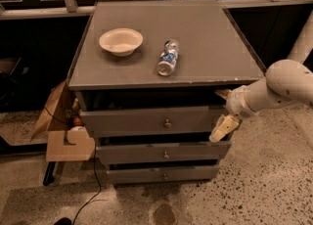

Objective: Open top drawer

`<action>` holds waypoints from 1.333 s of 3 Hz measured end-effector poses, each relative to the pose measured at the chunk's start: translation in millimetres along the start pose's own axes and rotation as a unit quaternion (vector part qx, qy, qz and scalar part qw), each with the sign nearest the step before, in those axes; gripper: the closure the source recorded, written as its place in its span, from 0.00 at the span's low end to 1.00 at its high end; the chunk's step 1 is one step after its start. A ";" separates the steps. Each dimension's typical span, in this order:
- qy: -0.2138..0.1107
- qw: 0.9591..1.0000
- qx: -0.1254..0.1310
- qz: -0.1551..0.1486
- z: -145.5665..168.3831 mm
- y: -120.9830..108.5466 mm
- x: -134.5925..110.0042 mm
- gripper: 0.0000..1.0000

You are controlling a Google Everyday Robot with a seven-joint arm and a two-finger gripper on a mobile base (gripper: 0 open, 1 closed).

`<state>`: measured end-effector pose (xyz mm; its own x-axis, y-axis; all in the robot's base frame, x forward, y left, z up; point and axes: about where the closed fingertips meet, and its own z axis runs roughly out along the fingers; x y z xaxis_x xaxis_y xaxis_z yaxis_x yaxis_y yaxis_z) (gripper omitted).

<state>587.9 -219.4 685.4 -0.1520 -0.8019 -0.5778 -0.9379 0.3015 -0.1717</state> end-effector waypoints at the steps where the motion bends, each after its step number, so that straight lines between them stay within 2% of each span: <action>1: 0.009 1.000 -0.012 -0.006 17.9 -7.9 2.0 0.00; 2: 0.031 0.999 -0.033 0.001 52.6 -17.4 14.7 0.00; 4: 0.042 0.998 -0.042 0.010 52.0 -14.9 18.3 0.00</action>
Offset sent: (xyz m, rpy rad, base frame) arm 0.0365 0.0079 -0.0480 -0.0607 0.0763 0.0311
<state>615.3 -211.7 635.9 -0.1925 -0.8381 -0.5104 -0.9569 0.2756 -0.0916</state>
